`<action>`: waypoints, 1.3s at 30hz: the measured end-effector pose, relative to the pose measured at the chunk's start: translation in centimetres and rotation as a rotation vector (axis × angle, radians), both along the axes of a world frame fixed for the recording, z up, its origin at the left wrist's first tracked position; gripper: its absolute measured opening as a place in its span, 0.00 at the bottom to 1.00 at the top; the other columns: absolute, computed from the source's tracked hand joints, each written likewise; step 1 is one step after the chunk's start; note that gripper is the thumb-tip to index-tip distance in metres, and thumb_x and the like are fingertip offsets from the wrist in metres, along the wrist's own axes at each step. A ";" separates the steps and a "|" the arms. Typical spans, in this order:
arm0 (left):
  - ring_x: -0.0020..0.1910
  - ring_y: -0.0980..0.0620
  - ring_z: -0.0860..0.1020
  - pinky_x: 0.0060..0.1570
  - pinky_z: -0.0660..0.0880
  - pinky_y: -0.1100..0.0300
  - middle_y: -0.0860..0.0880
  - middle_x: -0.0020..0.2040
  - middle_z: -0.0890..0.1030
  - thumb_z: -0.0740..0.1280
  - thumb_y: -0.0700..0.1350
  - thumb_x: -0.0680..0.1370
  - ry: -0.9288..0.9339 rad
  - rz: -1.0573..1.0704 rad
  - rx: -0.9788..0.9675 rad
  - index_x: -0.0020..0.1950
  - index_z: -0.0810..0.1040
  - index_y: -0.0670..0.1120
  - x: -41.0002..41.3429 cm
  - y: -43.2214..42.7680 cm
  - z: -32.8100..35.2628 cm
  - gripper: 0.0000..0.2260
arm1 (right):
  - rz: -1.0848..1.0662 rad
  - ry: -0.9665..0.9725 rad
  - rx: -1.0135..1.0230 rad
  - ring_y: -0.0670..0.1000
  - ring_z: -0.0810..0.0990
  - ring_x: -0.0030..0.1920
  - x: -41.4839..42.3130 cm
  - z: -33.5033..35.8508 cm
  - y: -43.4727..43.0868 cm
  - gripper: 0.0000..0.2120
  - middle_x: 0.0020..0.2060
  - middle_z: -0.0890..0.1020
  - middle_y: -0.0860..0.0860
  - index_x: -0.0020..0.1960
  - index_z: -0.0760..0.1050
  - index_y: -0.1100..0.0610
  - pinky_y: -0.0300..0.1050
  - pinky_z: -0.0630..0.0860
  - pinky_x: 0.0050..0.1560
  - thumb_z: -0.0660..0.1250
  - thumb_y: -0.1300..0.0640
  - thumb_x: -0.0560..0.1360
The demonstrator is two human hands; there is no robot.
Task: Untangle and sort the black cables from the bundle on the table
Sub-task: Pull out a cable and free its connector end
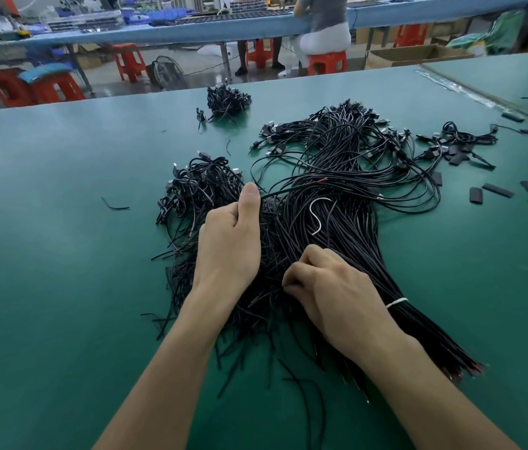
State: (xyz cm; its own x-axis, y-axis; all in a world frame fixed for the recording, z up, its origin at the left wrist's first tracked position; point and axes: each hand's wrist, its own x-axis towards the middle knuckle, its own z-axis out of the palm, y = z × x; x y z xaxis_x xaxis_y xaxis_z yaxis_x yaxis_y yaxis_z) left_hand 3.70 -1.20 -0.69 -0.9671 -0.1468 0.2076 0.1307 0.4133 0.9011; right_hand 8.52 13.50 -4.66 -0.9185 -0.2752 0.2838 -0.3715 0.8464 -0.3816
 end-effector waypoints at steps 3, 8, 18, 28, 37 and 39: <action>0.21 0.56 0.56 0.27 0.67 0.48 0.56 0.20 0.59 0.52 0.69 0.76 -0.016 0.007 0.015 0.23 0.59 0.51 0.0 0.1 0.1 0.29 | -0.008 0.030 -0.042 0.47 0.74 0.47 0.1 -0.1 0.0 0.07 0.45 0.73 0.44 0.50 0.78 0.51 0.43 0.75 0.40 0.63 0.49 0.81; 0.21 0.56 0.56 0.51 0.77 0.37 0.56 0.20 0.59 0.52 0.68 0.78 -0.039 0.021 0.043 0.23 0.58 0.52 0.1 0.0 0.1 0.29 | -0.043 0.104 -0.083 0.49 0.76 0.46 0.2 0.0 0.0 0.05 0.46 0.79 0.45 0.51 0.78 0.51 0.43 0.75 0.45 0.64 0.53 0.81; 0.32 0.62 0.54 0.32 0.60 0.56 0.59 0.23 0.59 0.49 0.69 0.76 -0.030 0.009 0.071 0.23 0.60 0.50 0.2 0.2 0.3 0.29 | -0.073 0.060 -0.347 0.41 0.78 0.43 0.5 0.7 0.4 0.08 0.40 0.80 0.38 0.49 0.83 0.48 0.38 0.76 0.47 0.72 0.61 0.75; 0.26 0.55 0.59 0.30 0.60 0.52 0.54 0.26 0.62 0.50 0.56 0.81 0.120 -0.050 -0.025 0.33 0.62 0.49 2.1 1.4 2.0 0.19 | -0.442 0.033 -1.178 0.46 0.85 0.34 -0.3 1.4 1.7 0.08 0.36 0.85 0.43 0.47 0.83 0.47 0.37 0.81 0.39 0.72 0.60 0.76; 0.26 0.55 0.69 0.31 0.64 0.55 0.55 0.28 0.74 0.49 0.62 0.80 0.133 -0.314 -0.212 0.34 0.70 0.51 4.0 4.7 0.7 0.22 | -0.394 0.015 -1.530 0.45 0.79 0.32 -0.3 1.8 0.9 0.06 0.34 0.84 0.49 0.43 0.83 0.51 0.37 0.76 0.34 0.70 0.60 0.77; 0.30 0.56 0.73 0.34 0.68 0.53 0.58 0.30 0.76 0.50 0.62 0.80 0.101 -0.297 -0.187 0.35 0.71 0.52 3.8 4.7 0.4 0.22 | -0.334 -0.001 -1.487 0.43 0.77 0.29 0.1 1.8 0.2 0.06 0.31 0.83 0.49 0.43 0.82 0.55 0.35 0.74 0.31 0.69 0.61 0.78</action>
